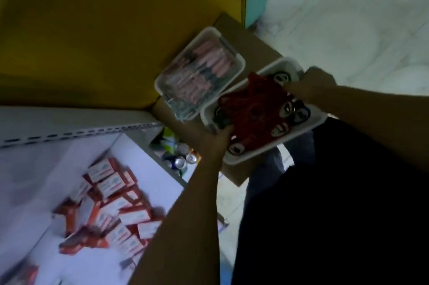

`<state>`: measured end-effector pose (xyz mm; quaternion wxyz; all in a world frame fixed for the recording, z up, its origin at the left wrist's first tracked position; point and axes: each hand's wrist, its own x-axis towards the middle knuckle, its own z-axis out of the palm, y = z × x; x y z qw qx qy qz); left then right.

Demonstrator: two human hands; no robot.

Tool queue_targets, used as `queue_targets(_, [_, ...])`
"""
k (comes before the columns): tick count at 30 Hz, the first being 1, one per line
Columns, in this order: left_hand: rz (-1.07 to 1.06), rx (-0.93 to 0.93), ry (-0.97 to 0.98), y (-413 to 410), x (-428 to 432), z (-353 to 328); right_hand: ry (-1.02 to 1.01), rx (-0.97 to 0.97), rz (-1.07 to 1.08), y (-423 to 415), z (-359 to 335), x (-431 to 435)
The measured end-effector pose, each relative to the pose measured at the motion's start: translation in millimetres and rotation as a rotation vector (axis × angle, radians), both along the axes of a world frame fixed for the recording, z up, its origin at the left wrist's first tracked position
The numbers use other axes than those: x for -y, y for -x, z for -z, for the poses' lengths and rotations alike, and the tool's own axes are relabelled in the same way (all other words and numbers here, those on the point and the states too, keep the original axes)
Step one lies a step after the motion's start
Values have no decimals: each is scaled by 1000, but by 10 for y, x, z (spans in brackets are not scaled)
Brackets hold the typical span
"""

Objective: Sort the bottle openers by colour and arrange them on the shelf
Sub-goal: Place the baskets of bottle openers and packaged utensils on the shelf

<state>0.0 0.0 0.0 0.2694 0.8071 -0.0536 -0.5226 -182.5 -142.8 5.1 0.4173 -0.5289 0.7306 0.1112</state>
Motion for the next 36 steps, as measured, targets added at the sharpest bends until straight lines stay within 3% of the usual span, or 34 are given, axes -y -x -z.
queue_targets(7, [270,15,32,268,569,-161,150,120,487,844,-458,-197])
queue_targets(14, [585,169,305,1189,1163,-839,335,239,977,1720,-817,-637])
queue_targets(18, [680,139,348,2141,1379,-1335,473,336,1135,2546,-1319,-834])
queue_targets(23, [855,37,524,3502,1518,-2061,673,390,1180,3878,-2095,-1246])
queue_targets(29, [996,26,778,5401,1241,-2826,940,422,1455,5297,-2662,-1953])
queue_targets(36, [1389,-182,700,7587,831,-3059,1064,445,1833,6914,-2930,-2816])
